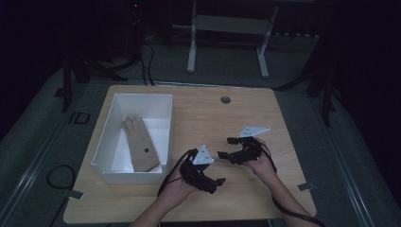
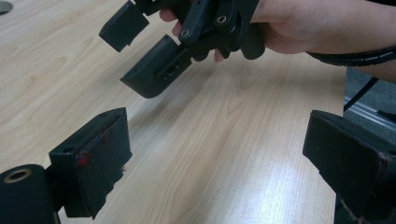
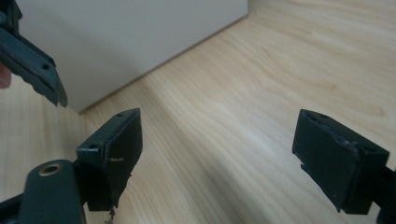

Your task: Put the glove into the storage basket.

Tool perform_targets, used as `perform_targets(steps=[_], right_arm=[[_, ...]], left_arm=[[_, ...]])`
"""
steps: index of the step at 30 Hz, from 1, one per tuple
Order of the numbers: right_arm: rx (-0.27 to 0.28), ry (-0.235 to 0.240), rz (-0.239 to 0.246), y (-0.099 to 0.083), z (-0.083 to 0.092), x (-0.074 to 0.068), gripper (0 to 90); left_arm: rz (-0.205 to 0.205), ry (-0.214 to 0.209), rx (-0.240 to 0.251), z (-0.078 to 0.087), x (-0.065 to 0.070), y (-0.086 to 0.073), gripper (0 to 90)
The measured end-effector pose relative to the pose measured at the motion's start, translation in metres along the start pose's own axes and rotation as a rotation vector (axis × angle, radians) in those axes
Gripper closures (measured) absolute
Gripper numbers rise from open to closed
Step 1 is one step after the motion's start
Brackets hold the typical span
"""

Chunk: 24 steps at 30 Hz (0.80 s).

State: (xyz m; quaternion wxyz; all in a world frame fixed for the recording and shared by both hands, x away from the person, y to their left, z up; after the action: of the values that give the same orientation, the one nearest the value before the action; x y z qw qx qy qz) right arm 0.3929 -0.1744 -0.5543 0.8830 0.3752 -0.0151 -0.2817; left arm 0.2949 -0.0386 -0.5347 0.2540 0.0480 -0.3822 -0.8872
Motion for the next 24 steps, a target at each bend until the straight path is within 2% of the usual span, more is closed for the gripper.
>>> perform_targets(steps=[1, 2, 5, 7, 11, 15, 19, 24], right_arm=[[-0.003, -0.001, -0.004, -0.003, -0.001, 0.001, 16.1], [-0.008, -0.02, -0.01, -0.011, -0.004, 0.001, 16.1], [-0.031, -0.034, 0.001, -0.021, -0.009, 0.001, 16.0], [-0.036, -0.031, 0.001, -0.026, -0.011, 0.0, 15.6], [-0.038, -0.029, -0.009, -0.035, -0.014, 0.001, 15.6], [-0.043, -0.027, -0.017, -0.041, -0.015, 0.002, 15.5], [-0.042, -0.029, -0.029, -0.049, -0.014, 0.002, 15.3], [-0.044, -0.064, -0.015, -0.057, -0.012, 0.002, 14.9]], left_arm=[[0.011, -0.016, 0.006, -0.004, 0.0, -0.003, 8.0], [0.014, -0.021, 0.009, -0.007, 0.001, -0.005, 8.0], [0.006, -0.025, 0.0, -0.013, 0.002, -0.01, 8.0], [-0.003, -0.025, -0.008, -0.018, 0.003, -0.014, 8.0], [0.013, -0.058, -0.009, -0.026, 0.005, -0.022, 8.0], [0.005, -0.05, -0.021, -0.033, 0.006, -0.028, 8.0], [0.014, -0.059, -0.018, -0.039, 0.007, -0.034, 8.0], [0.001, -0.06, -0.022, -0.047, 0.008, -0.04, 8.0]])
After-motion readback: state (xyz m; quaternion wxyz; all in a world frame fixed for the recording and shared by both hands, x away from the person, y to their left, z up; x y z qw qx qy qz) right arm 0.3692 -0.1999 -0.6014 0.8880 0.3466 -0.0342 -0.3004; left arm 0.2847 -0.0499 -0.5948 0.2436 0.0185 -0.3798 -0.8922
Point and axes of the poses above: each handheld gripper's, and its own axes: z roughly backward along the jaws, y roughly out of its top, x roughly to its right, the point moved 6 cm from there along -z, roughly forward along the jaws, and after that the axes turned 11 degrees about -x, right-handed, at the moved point
